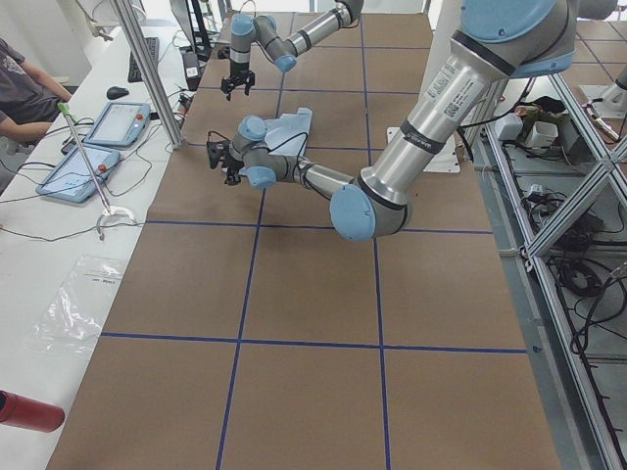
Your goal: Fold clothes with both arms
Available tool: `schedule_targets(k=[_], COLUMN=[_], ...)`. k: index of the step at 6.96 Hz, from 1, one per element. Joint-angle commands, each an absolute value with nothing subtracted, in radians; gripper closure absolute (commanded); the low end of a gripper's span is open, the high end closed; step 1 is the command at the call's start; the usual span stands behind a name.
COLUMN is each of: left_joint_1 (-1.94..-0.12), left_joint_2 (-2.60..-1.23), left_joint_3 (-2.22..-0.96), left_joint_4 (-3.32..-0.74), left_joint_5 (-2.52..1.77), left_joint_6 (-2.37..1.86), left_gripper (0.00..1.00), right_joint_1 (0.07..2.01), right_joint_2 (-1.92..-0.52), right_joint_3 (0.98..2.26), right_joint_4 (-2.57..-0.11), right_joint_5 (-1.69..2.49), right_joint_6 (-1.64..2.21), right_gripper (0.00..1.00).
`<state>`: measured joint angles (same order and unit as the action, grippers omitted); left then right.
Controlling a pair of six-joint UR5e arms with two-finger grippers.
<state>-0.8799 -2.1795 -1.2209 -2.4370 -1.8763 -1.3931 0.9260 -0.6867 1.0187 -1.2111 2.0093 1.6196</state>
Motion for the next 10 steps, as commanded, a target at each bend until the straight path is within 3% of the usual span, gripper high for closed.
schedule_targets(k=[1, 5, 9, 10], left_joint_1=[-1.006, -1.319, -1.517, -1.531], left_joint_2=[-1.989, -1.841, -1.784, -1.720], left_joint_3=[-1.382, -1.388, -1.416, -1.483], left_joint_4=[-2.434, -2.344, -2.081, -2.077], left_joint_5=[-2.047, -2.288, -2.352, -2.355], left_joint_6=[-1.001, -0.389, 0.044, 0.049], left_gripper=[0.35, 0.36, 0.34, 0.19], right_joint_1=[1.000, 1.213, 1.407, 1.413], right_joint_2=[-0.893, -1.311, -1.535, -1.560], right_joint_3=[1.276, 1.553, 1.633, 1.684], right_joint_4=[-1.408, -1.437, -1.491, -1.494], right_joint_5=[2.051, 2.210, 2.330, 2.338], right_joint_6=[1.209, 0.630, 0.253, 0.252], right_gripper=[0.00, 0.00, 0.00, 0.00])
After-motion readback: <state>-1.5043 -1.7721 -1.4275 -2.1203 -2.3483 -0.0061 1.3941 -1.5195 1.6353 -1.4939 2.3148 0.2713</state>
